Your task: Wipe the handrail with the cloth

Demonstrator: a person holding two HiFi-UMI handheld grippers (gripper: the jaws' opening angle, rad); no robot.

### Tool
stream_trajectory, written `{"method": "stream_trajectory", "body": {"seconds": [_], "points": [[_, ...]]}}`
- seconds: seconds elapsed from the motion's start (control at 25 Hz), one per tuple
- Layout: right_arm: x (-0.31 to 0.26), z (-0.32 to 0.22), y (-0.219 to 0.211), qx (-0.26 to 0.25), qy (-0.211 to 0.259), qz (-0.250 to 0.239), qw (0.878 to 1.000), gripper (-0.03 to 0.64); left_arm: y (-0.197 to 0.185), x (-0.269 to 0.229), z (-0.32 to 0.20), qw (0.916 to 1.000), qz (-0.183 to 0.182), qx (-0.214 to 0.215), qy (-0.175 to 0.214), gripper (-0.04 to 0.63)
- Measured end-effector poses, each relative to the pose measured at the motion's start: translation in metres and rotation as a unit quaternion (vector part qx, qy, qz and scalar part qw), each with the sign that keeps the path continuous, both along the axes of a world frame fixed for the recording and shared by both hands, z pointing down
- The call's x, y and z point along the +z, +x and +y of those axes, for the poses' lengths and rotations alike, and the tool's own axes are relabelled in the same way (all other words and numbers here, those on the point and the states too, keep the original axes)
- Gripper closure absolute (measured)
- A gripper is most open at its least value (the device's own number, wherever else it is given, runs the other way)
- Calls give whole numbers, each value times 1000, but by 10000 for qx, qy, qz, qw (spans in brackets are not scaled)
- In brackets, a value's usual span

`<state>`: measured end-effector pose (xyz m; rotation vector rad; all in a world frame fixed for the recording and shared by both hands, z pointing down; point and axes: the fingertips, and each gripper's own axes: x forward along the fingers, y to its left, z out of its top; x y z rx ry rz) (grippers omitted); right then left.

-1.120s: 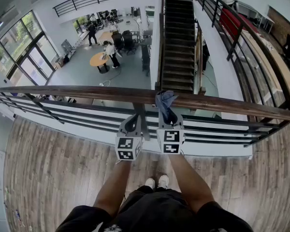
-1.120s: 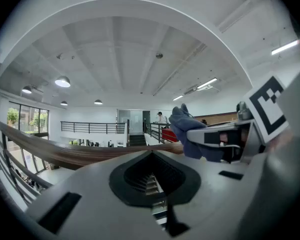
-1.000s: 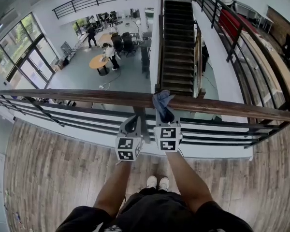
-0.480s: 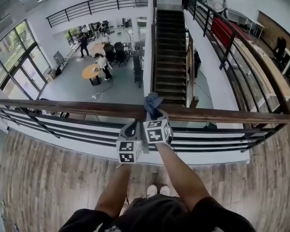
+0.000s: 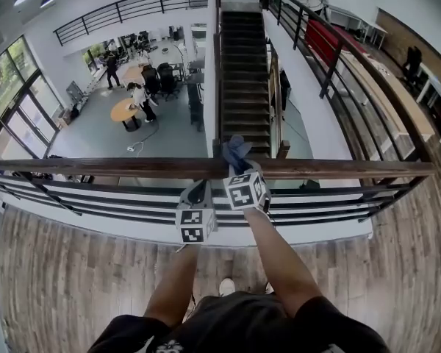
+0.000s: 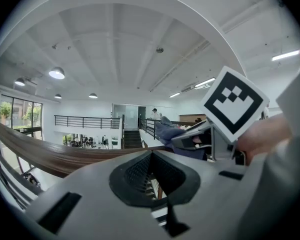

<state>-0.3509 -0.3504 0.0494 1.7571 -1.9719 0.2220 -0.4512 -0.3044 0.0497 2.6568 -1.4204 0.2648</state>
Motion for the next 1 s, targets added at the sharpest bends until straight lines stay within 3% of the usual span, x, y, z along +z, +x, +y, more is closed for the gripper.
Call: {"method": "stream_trajectory", "body": {"seconds": [0.4,1.0], "points": [[2,32,120,177,-102,213,9996,526,89,-3,18,10000,-50,-18,-69,595],[-7,89,344,220,-84,405,9989,526,303,-14,70,9995,-316,-49,-37,595]]}}
